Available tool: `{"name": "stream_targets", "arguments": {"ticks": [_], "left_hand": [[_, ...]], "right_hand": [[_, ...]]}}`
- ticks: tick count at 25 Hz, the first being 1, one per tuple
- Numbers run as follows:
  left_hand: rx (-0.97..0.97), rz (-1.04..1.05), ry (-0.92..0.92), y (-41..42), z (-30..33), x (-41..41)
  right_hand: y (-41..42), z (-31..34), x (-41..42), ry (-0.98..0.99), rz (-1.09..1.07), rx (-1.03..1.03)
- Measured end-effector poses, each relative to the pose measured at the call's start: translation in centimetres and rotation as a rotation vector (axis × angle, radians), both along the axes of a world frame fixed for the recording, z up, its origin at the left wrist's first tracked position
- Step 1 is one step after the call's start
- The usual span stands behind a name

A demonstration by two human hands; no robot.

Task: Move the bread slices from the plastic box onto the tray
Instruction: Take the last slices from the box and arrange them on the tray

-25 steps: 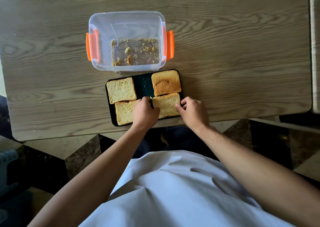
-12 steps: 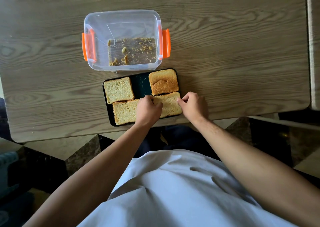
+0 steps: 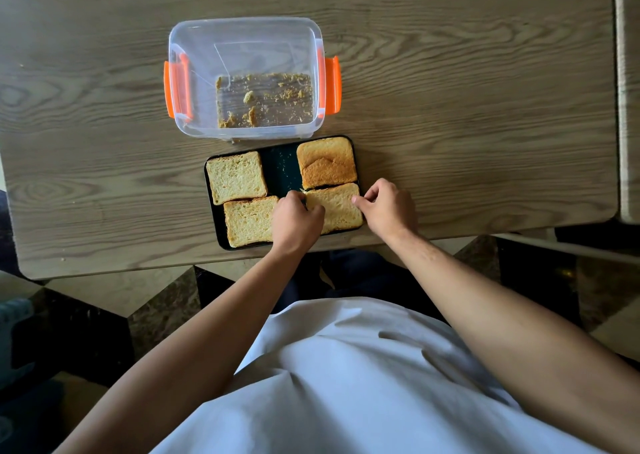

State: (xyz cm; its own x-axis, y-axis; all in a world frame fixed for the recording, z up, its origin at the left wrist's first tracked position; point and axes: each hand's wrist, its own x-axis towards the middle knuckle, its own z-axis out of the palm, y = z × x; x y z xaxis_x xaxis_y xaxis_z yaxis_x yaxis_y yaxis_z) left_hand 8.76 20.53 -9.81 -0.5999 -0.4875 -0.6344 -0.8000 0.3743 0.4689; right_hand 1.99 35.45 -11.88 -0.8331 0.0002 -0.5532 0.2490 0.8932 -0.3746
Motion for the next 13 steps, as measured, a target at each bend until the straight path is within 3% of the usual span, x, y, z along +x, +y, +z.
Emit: {"name": "stream_targets", "arguments": {"ticks": [7, 10, 13], "left_hand": [[-0.026, -0.029, 0.03, -0.5, 0.0, 0.3], [-0.055, -0.02, 0.059, -0.4, 0.1, 0.7], [-0.036, -0.02, 0.053, 0.1, 0.0, 0.9]], "right_hand": [[0.5, 0.1, -0.3, 0.036, 0.056, -0.053], [0.6, 0.5, -0.2, 0.176, 0.291, -0.224], [0.5, 0.3, 0.2, 0.108, 0.541, -0.326]]}}
